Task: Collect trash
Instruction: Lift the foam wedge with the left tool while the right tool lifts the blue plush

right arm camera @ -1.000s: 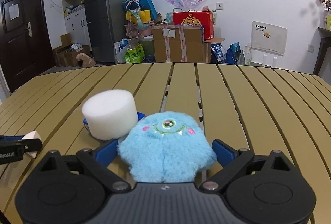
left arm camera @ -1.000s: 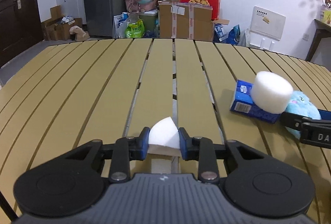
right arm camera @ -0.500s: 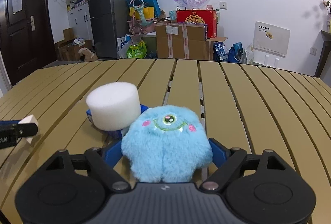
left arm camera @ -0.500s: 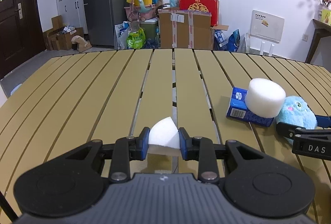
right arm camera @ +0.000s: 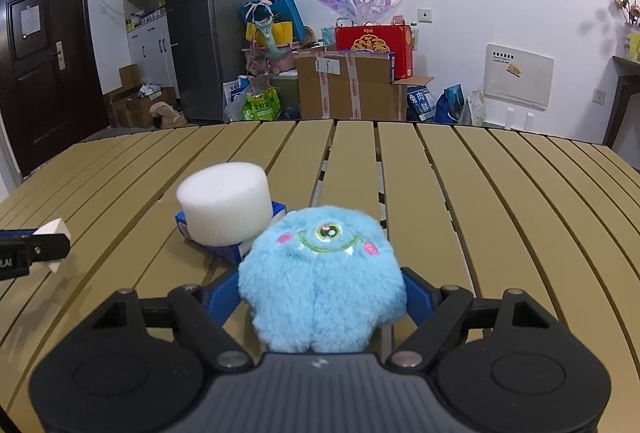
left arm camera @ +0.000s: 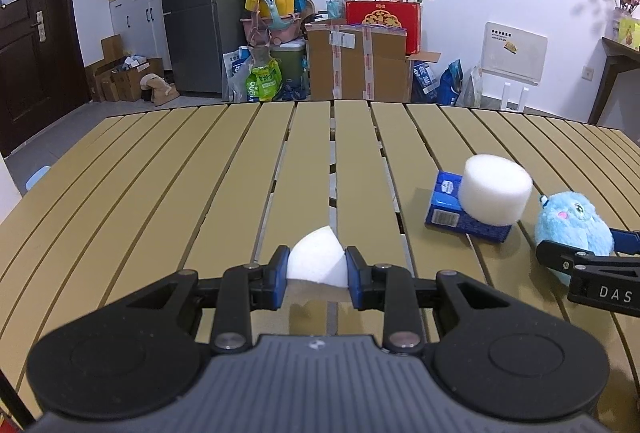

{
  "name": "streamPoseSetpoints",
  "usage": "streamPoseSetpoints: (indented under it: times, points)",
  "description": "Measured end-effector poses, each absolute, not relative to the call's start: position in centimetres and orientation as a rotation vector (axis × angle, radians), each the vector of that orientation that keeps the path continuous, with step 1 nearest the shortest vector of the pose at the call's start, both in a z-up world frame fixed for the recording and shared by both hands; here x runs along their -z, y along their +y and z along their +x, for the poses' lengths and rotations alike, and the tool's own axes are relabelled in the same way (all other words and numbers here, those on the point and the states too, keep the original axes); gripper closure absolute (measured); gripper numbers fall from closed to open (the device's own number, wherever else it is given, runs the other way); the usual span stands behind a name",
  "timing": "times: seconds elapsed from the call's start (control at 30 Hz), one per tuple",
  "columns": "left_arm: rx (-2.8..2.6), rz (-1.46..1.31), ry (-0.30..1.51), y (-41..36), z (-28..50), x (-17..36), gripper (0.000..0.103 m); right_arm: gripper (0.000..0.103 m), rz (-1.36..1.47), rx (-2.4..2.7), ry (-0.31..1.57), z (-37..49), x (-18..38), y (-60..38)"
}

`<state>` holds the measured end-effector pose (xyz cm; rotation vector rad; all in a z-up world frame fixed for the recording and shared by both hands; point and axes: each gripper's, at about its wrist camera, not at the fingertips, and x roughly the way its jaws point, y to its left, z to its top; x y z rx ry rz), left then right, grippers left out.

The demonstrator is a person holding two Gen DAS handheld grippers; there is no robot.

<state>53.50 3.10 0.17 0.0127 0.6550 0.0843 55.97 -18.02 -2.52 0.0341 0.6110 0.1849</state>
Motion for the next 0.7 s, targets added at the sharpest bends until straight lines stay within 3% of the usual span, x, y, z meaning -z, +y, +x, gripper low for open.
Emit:
streamPoseSetpoints:
  times: [0.7]
  points:
    - [-0.058, 0.014, 0.608, 1.6, 44.7, -4.6, 0.073, 0.021, 0.036, -0.17, 0.528, 46.8, -2.3, -19.7]
